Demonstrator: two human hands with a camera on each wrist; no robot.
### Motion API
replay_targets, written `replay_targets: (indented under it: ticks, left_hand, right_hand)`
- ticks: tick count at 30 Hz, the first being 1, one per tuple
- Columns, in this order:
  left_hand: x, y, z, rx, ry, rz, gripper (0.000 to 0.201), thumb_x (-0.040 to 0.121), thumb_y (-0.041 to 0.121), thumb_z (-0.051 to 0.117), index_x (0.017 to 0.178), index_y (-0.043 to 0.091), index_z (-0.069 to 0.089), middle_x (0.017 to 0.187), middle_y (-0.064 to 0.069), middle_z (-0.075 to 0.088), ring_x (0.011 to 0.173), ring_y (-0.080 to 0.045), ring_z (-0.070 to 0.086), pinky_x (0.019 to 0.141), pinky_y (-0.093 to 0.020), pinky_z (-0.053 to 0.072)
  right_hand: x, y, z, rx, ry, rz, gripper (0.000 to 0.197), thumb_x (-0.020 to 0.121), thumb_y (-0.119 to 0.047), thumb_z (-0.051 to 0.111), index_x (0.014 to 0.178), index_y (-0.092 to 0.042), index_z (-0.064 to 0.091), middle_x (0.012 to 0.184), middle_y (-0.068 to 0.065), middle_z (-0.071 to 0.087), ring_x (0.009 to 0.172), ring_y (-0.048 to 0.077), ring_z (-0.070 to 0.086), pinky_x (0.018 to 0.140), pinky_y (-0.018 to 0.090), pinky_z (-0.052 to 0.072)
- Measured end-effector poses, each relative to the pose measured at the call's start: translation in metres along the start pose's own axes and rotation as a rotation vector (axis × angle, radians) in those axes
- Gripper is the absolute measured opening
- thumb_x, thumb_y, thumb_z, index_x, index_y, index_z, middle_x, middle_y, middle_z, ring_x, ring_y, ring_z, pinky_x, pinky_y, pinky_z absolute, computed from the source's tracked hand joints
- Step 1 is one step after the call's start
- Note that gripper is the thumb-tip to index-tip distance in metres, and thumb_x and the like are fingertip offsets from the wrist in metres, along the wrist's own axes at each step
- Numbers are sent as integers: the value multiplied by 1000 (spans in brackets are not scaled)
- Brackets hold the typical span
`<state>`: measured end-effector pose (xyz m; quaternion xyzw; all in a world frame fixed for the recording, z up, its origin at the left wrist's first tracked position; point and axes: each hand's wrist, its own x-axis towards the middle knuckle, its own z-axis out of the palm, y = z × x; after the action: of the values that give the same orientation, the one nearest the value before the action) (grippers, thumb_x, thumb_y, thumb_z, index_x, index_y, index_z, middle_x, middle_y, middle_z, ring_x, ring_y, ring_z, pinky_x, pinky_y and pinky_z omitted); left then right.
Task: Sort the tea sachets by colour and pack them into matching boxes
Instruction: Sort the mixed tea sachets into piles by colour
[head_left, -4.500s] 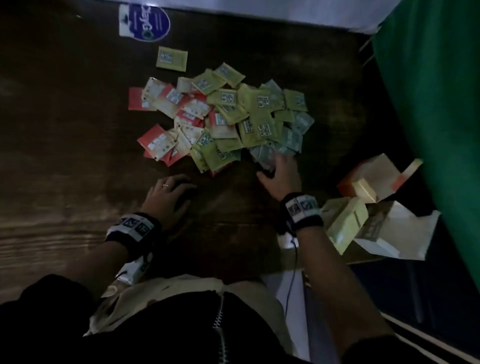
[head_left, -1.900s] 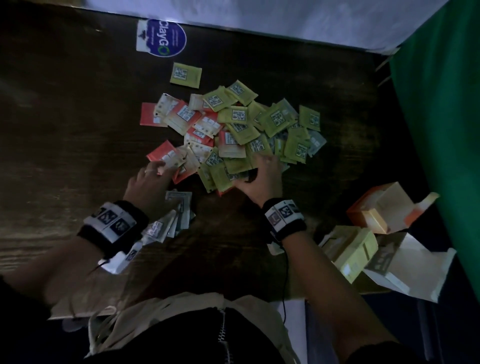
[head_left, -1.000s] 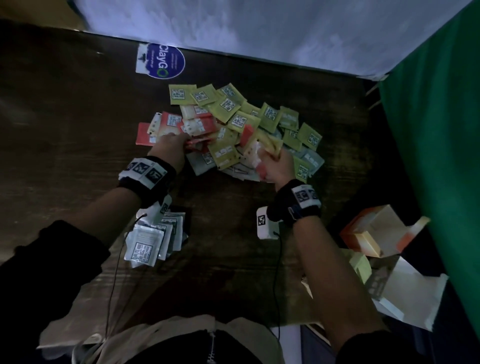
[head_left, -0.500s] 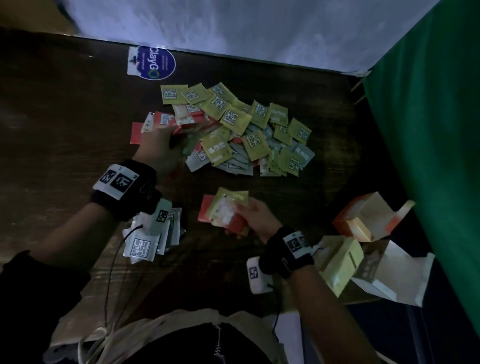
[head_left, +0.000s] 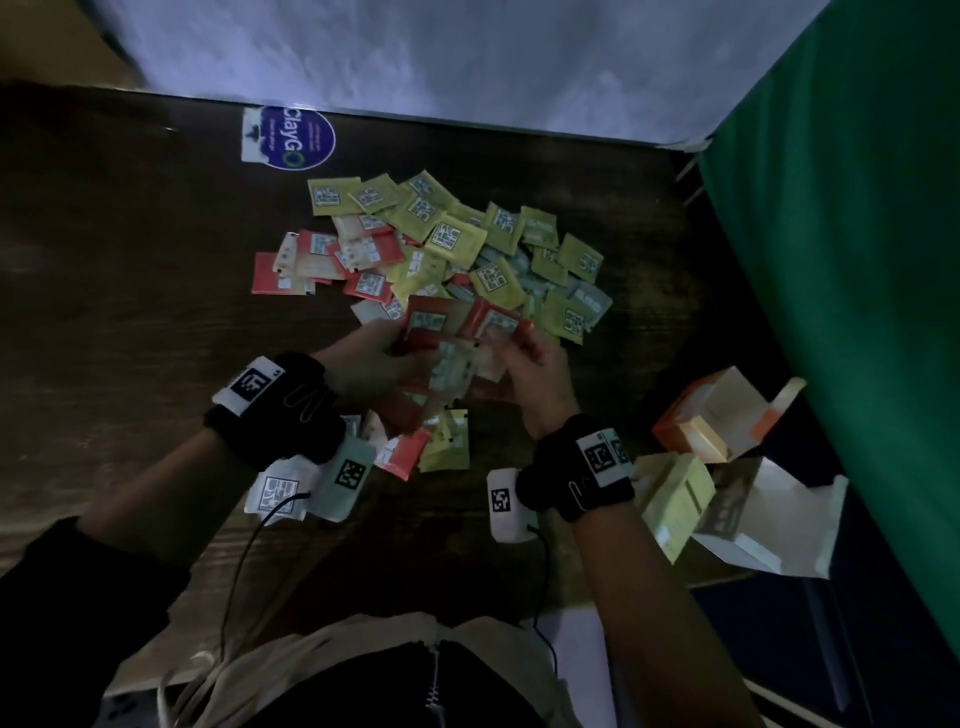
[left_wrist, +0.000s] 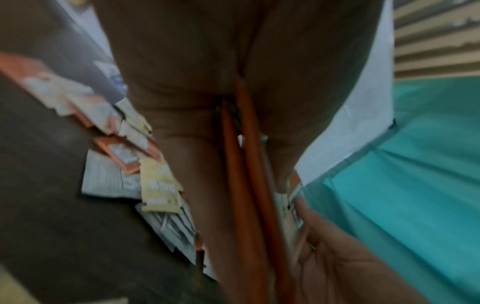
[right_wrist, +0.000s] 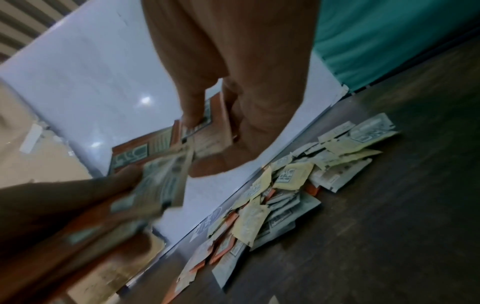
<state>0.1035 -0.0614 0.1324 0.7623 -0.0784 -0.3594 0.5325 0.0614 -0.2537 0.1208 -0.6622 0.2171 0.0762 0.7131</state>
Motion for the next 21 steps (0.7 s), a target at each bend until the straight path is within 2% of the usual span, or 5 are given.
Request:
replay_targets:
  ticks: [4,10,14,16,21]
  left_hand:
    - [1,4,3,-219,49,-17,10,93,17,53,99,21,60,99,0,68,81,-9,69,75,-26,58]
    - [5,-3,2,-340,144,-22,12,94,12,51,97,21,59,96,1,67,74,-4,69,69,-22,57]
    - [8,2,20,-399,39,-42,16,97,10,44,101,20,57,100,-4,66,72,-7,69,71,-22,57]
    - [11,7,38,-403,4,-15,19,99,8,39,106,16,55,96,0,64,72,-4,67,67,-17,56]
    - [28,0,66,-245,-49,104,36,100,8,36,136,9,37,121,-5,50,108,-16,55,88,-22,50]
  right_hand:
    - [-4,4,-5,52,10,20,12,92,-24,61,102,-20,66,100,2,70,91,19,68,68,32,58]
    - [-8,8,-24,126,121,108,19,94,-27,58,112,-22,62,110,4,66,93,16,64,63,28,53]
    - [-16,11,-19,213,-66,147,27,93,-21,58,118,-14,61,118,10,67,106,26,65,85,43,56]
    - [-19,16,-8,164,-89,200,31,93,-22,58,123,-12,57,115,11,67,104,28,66,83,46,57]
    - [-16,29,-8,303,-4,252,31,92,-15,60,121,-4,58,111,14,68,97,26,68,76,39,59]
